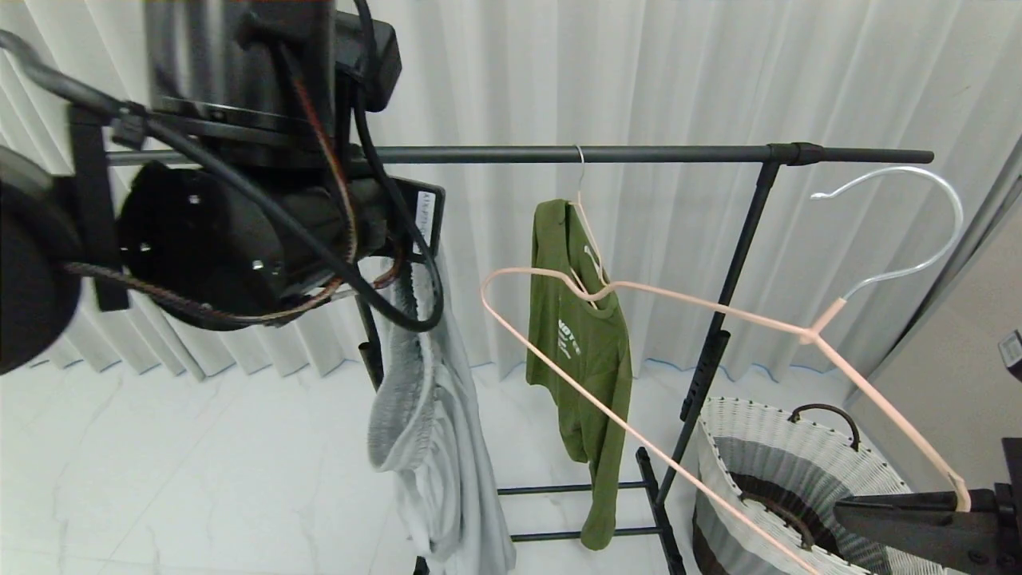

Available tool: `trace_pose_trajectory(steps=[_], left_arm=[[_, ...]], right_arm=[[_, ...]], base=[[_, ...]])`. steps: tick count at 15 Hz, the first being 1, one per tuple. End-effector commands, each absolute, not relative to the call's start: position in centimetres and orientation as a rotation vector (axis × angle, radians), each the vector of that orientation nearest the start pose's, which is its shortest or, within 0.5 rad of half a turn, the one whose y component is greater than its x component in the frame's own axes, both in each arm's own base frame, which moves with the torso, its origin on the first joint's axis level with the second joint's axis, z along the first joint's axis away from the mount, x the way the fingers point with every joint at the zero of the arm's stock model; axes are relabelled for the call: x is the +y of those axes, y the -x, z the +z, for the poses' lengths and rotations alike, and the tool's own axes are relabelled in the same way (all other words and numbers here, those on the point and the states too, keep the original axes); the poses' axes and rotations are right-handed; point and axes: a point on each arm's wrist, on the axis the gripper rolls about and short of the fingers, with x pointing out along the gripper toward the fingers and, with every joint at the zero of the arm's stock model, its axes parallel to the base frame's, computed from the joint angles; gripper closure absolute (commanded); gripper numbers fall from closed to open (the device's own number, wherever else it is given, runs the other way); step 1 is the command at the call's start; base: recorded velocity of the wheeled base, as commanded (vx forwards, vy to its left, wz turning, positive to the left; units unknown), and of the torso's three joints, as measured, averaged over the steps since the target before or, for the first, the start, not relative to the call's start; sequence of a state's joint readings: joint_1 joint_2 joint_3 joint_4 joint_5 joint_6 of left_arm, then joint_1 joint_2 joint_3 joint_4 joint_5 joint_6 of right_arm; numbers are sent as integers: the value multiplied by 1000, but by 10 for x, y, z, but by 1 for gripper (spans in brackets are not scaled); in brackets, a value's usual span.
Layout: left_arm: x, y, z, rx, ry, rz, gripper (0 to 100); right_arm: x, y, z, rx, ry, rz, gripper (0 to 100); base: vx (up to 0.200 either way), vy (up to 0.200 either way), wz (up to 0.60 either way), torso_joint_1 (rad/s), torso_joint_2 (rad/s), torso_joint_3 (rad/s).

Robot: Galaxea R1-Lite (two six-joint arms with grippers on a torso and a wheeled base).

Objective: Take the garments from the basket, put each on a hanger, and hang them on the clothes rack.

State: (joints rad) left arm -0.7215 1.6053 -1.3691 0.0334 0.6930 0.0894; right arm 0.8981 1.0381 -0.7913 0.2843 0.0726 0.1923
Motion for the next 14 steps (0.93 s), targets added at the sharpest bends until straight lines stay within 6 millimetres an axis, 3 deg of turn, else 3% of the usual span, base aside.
trace_pose_trajectory(steps=[1,7,10,14], left_arm=[[-200,-250,290,242,-293,-32,100],[-202,-256,298,219,-274,-12,100],[-202,-256,299,216,-272,-14,100],[-206,-258,295,224,-278,-17,100]], right_arm=[[103,-75,237,599,60,923,100],[119,-83,230,642,90,931,100],[139,-106,223,627,70,827,100],[163,-126,232,600,-7,770,100]], base=[[0,0,0,0,0,0],[0,0,0,0,0,0],[0,0,0,0,0,0],[0,0,0,0,0,0]])
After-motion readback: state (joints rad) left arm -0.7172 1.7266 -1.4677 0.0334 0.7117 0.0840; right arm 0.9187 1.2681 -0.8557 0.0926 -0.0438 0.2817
